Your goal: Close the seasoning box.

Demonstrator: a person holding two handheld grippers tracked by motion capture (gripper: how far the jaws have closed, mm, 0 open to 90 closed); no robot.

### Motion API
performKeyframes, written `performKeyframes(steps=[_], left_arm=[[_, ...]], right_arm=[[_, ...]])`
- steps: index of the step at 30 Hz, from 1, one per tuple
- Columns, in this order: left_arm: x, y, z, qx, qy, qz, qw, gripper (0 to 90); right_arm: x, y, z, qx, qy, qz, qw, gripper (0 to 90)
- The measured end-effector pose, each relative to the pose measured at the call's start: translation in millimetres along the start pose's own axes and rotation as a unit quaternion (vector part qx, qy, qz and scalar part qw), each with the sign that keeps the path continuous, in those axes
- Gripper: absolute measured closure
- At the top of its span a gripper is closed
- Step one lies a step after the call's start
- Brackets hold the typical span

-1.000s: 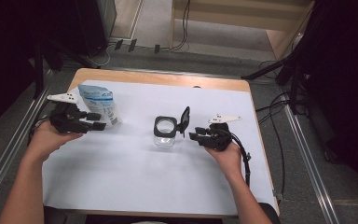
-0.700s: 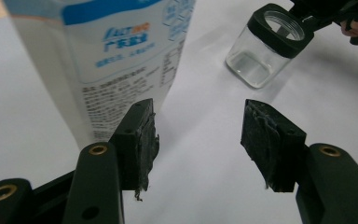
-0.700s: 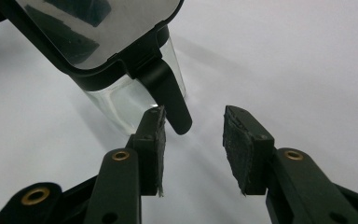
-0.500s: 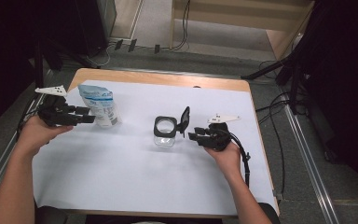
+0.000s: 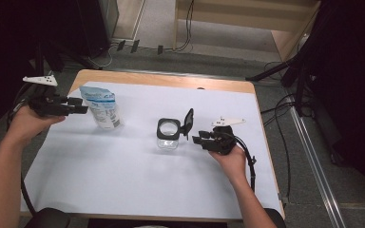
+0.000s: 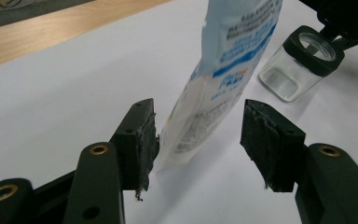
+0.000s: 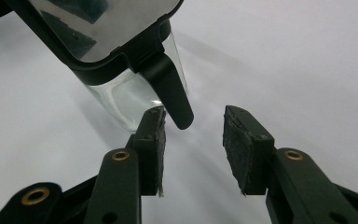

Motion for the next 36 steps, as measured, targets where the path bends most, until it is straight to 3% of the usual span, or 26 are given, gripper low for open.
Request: performKeyframes(steps=[8,19,23,28,32,36], left_arm=[[-6.1,-1.1,-24.4,-0.033,-0.010,0.028,0.9990,51.6],[-15.6,-8.1,-25.9,-0.077,0.017,0.048,0.9958,68.2],[-14.3,-7.2,-25.3,-0.070,0.020,0.055,0.9958,78.2],[-16.3,-17.3,-28.7,-0.083,0.022,0.062,0.9944,89.2],[-22.1,-26.8,-36.2,-0.084,0.022,0.058,0.9945,90.0],[-25.0,-36.4,-47.8,-0.071,0.016,0.060,0.9956,90.0]], right_arm=[[-0.4,-1.1,2.2,0.000,0.004,0.002,1.0000,60.6],[1.0,-0.9,6.2,-0.001,0.008,0.005,1.0000,60.6],[0.8,-1.3,7.5,-0.003,0.009,0.007,0.9999,60.1],[0.6,0.0,8.3,-0.003,0.005,0.008,0.9999,59.7],[2.9,0.6,7.8,-0.005,0.001,0.009,0.9999,59.4],[6.3,1.7,7.4,-0.006,-0.006,0.007,0.9999,58.7]])
Point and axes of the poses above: each handheld gripper's, and its own axes: x roughly backward along the jaws, z roughly out of its underside, y roughly to its left, the point moved 10 cm from there along -x, roughly forward along the jaws, and after that the axes turned 8 degrees about -x, right-handed, at the moved point
